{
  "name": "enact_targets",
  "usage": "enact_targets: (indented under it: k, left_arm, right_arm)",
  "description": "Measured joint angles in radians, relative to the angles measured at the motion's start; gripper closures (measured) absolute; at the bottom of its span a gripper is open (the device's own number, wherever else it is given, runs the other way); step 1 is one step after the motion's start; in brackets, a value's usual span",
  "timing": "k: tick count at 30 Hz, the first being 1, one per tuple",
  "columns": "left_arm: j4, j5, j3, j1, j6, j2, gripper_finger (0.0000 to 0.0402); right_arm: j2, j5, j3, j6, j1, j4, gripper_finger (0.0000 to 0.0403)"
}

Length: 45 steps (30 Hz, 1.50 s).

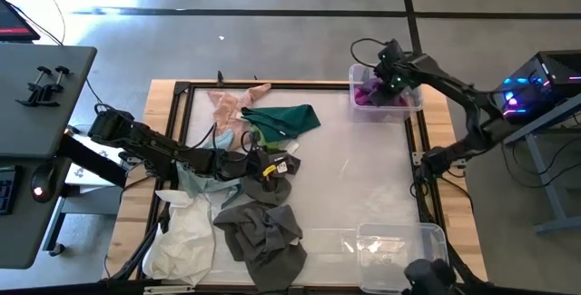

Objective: Sort towels by color in basket
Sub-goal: Put the violet towel into the top transparent bin, then put the white towel into the bottom transparent bin

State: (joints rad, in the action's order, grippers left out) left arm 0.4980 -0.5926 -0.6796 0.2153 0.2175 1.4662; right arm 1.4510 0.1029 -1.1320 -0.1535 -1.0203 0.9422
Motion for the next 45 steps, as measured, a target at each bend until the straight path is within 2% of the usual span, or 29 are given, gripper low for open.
enact_targets:
  k: [3, 6, 10, 14, 17, 19, 27, 32, 35, 39, 41, 43, 45]
  left_arm:
    - [0.000, 0.000, 0.000, 0.000, -0.006, 0.000, 0.0328]
    - [0.000, 0.000, 0.000, 0.000, -0.006, 0.000, 0.0328]
    - [0.000, -0.001, 0.000, -0.005, -0.003, 0.000, 0.0328]
    - [-0.007, -0.001, 0.000, -0.005, -0.004, 0.000, 0.0328]
    - [-0.019, -0.002, 0.000, -0.005, -0.006, 0.000, 0.0328]
    - [-0.035, -0.003, 0.000, -0.005, -0.009, 0.000, 0.0328]
    - [-0.064, -0.003, 0.000, -0.020, -0.029, 0.000, 0.0328]
    - [-0.066, -0.024, 0.000, -0.010, -0.033, 0.000, 0.0328]
    - [-0.087, -0.150, 0.000, 0.027, -0.016, -0.006, 0.0328]
    - [-0.188, -0.518, 0.000, 0.124, 0.047, -0.044, 0.0328]
    - [-0.208, -0.651, 0.000, 0.172, 0.090, -0.067, 0.0328]
    - [-0.227, -0.701, 0.000, 0.212, 0.105, -0.095, 0.0328]
    - [-0.246, -0.700, -0.001, 0.244, 0.062, -0.119, 0.0328]
  right_arm:
    - [0.001, -0.022, -0.001, -0.014, -0.001, 0.023, 0.0249]
    - [0.000, -0.027, -0.068, -0.027, -0.001, 0.146, 0.0221]
    - [-0.001, -0.028, -0.189, 0.029, 0.008, 0.324, 0.0207]
    - [-0.033, -0.057, -0.231, 0.001, 0.043, 0.313, 0.0206]
    - [-0.085, -0.088, -0.204, -0.018, 0.088, 0.204, 0.0206]
    - [-0.130, -0.088, -0.177, 0.044, 0.131, 0.096, 0.0206]
    - [-0.333, -0.089, -0.013, 0.067, 0.409, -0.292, 0.0206]
    - [-0.435, 0.020, 0.201, 0.178, 0.654, -0.644, 0.0206]
    - [-0.450, 0.024, 0.341, 0.173, 0.818, -0.919, 0.0206]
    - [-0.399, 0.028, 0.480, 0.140, 0.975, -1.206, 0.0206]
    - [-0.347, 0.044, 0.509, 0.130, 1.025, -1.301, 0.0206]
    - [-0.280, 0.066, 0.512, 0.130, 1.063, -1.391, 0.0206]
    - [-0.209, 0.073, 0.500, 0.122, 1.087, -1.452, 0.0206]
